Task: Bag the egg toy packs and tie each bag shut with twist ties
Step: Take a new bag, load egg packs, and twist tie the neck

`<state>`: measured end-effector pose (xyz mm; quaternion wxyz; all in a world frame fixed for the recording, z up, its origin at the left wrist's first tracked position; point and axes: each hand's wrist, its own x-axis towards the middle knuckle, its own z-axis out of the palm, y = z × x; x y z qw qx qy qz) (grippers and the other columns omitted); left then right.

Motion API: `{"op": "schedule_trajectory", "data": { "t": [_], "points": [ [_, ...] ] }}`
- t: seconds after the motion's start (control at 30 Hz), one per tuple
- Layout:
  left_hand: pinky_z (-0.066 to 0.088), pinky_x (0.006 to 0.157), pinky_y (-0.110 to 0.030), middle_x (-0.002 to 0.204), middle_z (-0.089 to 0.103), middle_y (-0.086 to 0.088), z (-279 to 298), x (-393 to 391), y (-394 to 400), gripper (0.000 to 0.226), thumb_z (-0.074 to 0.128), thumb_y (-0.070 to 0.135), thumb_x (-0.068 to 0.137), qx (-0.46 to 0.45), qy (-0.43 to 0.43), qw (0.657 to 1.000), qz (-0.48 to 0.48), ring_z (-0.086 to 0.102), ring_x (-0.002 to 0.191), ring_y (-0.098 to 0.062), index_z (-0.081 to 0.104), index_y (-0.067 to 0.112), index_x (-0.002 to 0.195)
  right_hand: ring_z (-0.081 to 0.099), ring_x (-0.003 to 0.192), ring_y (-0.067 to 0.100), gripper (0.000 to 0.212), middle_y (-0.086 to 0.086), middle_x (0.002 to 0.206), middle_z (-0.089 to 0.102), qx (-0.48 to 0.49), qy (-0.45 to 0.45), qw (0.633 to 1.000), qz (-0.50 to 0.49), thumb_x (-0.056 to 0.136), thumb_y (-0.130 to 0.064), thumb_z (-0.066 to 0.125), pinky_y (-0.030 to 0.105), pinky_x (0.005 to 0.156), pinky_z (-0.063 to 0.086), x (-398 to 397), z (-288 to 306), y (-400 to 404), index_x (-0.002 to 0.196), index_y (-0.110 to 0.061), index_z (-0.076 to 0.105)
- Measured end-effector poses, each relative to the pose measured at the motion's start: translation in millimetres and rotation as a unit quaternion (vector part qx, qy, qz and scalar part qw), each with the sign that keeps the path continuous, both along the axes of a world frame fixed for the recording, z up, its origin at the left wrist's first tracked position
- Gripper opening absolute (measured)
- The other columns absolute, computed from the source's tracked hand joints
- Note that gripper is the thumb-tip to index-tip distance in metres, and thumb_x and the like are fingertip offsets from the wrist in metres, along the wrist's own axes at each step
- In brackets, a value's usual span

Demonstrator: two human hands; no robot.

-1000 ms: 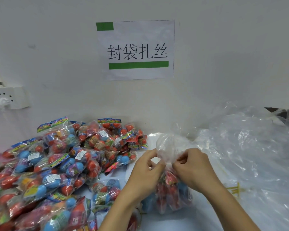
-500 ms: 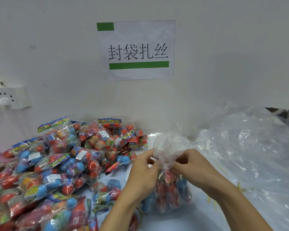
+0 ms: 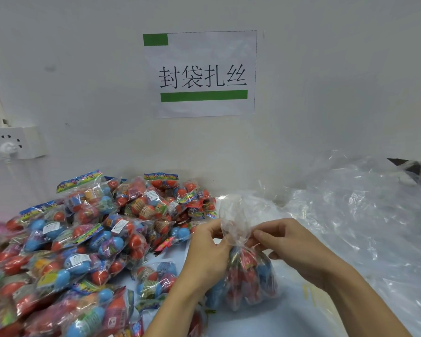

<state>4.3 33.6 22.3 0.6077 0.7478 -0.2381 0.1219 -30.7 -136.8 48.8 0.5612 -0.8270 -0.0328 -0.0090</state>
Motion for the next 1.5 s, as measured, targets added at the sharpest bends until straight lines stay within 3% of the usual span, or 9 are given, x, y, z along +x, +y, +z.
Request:
{"op": "schedule_trajectory", "data": {
  "t": [0.27,0.47,0.57,0.67,0.77,0.93,1.2,1.4,1.5],
  "points": [
    [0.046,0.062,-0.009,0.071,0.07,0.019,-0.2,1.0,0.3,0.04,0.065,0.014,0.094,-0.026,0.016,0.999,-0.02,0.061,0.066,0.006,0.073,0.047,0.073,0.067,0.066,0.0,0.02,-0.004,0.079,0.077,0.034,-0.021,0.999,-0.026,0.093,-0.021,0.07,0.008,0.056,0.045,4.7,-5.8,6.5,0.078,-0.026,0.082],
    [0.046,0.061,-0.012,0.066,0.069,0.013,-0.4,0.6,-1.0,0.02,0.069,0.03,0.091,-0.037,0.015,0.998,-0.051,0.058,0.062,0.004,0.075,0.037,0.074,0.068,0.066,0.0,0.006,-0.003,0.077,0.078,0.037,-0.046,0.998,-0.028,0.085,-0.019,0.08,0.009,0.058,0.045,4.4,-6.3,9.4,0.079,-0.02,0.082],
    [0.053,0.067,-0.02,0.076,0.074,0.007,0.3,1.1,-1.1,0.013,0.068,0.038,0.086,-0.043,0.021,0.998,-0.048,0.067,0.073,-0.008,0.077,0.039,0.077,0.066,0.064,0.0,0.005,-0.005,0.076,0.077,0.019,-0.058,0.998,-0.029,0.082,-0.02,0.083,0.009,0.06,0.045,4.3,-6.7,10.6,0.077,-0.02,0.082],
    [0.055,0.073,-0.034,0.084,0.075,-0.006,-2.0,3.3,-0.4,0.011,0.068,0.023,0.092,-0.041,0.035,0.998,-0.043,0.068,0.079,-0.024,0.076,0.024,0.084,0.065,0.06,-0.002,0.007,-0.006,0.073,0.076,0.014,-0.07,0.997,-0.038,0.082,-0.02,0.082,0.009,0.058,0.045,4.9,-7.8,12.9,0.075,-0.021,0.082],
    [0.053,0.067,-0.031,0.078,0.074,-0.005,-2.6,4.6,0.9,0.016,0.067,0.016,0.093,-0.043,0.045,0.997,-0.037,0.065,0.072,-0.015,0.076,0.024,0.084,0.069,0.066,0.002,0.01,-0.007,0.074,0.077,0.001,-0.071,0.996,-0.047,0.086,-0.021,0.079,0.01,0.059,0.047,6.0,-9.7,14.4,0.076,-0.023,0.082],
    [0.038,0.052,-0.008,0.055,0.061,0.016,-2.5,3.5,2.7,0.031,0.063,0.017,0.096,-0.039,0.046,0.998,-0.037,0.046,0.048,0.005,0.077,0.038,0.077,0.073,0.075,0.008,0.018,-0.004,0.078,0.078,0.01,-0.047,0.999,-0.026,0.088,-0.008,0.074,0.013,0.065,0.051,5.8,-9.9,11.3,0.082,-0.022,0.083],
    [0.052,0.064,-0.022,0.074,0.074,0.0,-3.8,4.1,1.8,0.019,0.068,0.02,0.093,-0.045,0.064,0.997,-0.025,0.063,0.069,-0.009,0.078,0.019,0.077,0.07,0.069,0.006,0.009,-0.002,0.075,0.077,0.028,-0.042,0.999,-0.019,0.081,-0.015,0.082,0.014,0.064,0.05,5.4,-9.3,12.7,0.076,-0.021,0.082],
    [0.053,0.064,-0.021,0.08,0.075,-0.012,0.5,2.3,2.7,0.011,0.068,0.002,0.086,-0.109,0.127,0.984,-0.055,0.068,0.073,-0.014,0.077,0.0,0.08,0.069,0.067,0.001,0.006,-0.004,0.075,0.077,0.026,-0.032,0.999,-0.02,0.079,-0.019,0.085,0.012,0.062,0.048,5.3,-7.3,15.1,0.075,-0.024,0.083],
    [0.057,0.072,-0.026,0.085,0.076,-0.014,1.4,3.1,2.1,0.014,0.069,0.0,0.083,-0.136,0.156,0.976,-0.072,0.07,0.08,-0.019,0.081,0.008,0.079,0.071,0.072,0.003,0.004,-0.005,0.079,0.078,0.026,-0.035,0.999,-0.015,0.078,-0.022,0.085,0.012,0.065,0.049,4.2,-5.8,15.9,0.078,-0.026,0.083]
  ]
}}
